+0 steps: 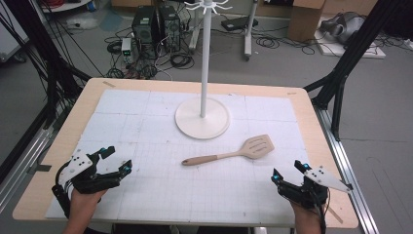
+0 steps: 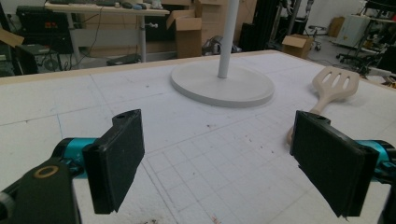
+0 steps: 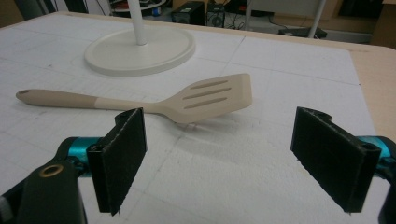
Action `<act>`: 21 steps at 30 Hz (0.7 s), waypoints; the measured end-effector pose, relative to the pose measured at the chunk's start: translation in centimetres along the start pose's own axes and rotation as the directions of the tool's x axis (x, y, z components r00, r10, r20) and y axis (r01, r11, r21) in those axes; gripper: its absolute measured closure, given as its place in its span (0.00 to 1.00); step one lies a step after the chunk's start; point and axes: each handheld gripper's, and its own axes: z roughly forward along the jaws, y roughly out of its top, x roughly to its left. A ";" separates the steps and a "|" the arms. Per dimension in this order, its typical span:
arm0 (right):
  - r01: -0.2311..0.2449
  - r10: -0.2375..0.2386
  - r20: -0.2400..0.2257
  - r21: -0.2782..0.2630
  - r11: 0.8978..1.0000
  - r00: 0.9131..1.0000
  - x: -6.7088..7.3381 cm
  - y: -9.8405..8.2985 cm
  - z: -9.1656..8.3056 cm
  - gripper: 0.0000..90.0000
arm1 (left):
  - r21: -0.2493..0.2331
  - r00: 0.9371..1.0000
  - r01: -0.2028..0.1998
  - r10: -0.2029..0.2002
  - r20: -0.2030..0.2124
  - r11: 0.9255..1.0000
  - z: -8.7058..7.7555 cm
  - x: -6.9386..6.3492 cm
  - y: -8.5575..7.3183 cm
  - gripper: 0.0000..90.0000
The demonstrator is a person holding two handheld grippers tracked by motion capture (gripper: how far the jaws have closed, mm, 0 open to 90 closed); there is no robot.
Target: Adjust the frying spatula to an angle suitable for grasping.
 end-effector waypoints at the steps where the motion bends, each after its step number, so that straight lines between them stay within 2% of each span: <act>1: -0.003 0.003 0.001 0.003 1.000 1.000 0.0 0.0 0.0 0.19 | 0.002 1.000 -0.002 0.002 -0.001 1.000 0.0 0.0 0.0 0.20; 7: -0.017 0.017 -0.001 0.004 1.000 1.000 -0.4 -0.1 0.1 0.19 | 0.006 1.000 -0.001 0.001 -0.018 1.000 0.2 0.1 -0.1 0.20; 21: -0.090 0.090 -0.001 0.020 0.996 0.996 -0.4 -0.1 0.6 0.19 | 0.015 1.000 -0.008 0.009 -0.007 1.000 0.0 0.0 -0.1 0.21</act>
